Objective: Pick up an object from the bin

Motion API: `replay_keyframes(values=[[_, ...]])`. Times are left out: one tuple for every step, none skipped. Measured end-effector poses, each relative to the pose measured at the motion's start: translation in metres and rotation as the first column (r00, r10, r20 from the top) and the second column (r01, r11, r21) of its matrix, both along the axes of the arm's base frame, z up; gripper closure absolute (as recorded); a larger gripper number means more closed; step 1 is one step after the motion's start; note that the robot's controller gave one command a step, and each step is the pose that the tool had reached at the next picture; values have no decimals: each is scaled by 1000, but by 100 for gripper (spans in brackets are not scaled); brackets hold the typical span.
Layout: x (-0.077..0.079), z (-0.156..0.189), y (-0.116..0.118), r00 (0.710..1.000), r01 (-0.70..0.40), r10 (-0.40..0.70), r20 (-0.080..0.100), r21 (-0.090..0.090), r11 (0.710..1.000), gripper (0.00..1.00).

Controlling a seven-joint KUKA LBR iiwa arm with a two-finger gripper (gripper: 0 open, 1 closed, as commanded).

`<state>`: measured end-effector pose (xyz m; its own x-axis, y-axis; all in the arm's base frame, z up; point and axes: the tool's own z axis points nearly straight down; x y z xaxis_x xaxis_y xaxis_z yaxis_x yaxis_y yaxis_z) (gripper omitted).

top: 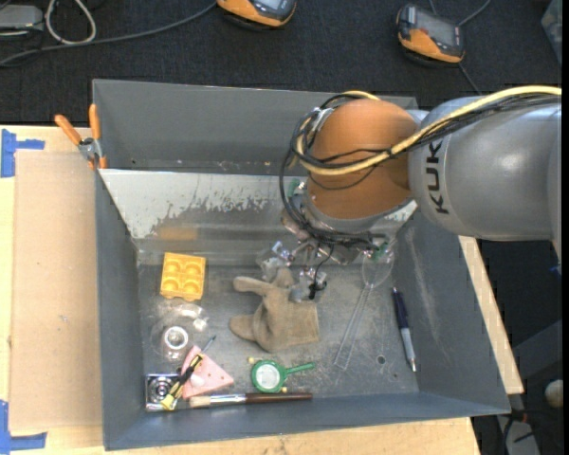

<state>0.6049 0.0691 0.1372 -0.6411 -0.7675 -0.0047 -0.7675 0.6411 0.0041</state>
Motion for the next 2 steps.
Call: replay_keyframes(values=[[0,16,1,1000,2,-2,-1,1,1000,100],[0,32,2,1000,4,-4,0,1,1000,100]])
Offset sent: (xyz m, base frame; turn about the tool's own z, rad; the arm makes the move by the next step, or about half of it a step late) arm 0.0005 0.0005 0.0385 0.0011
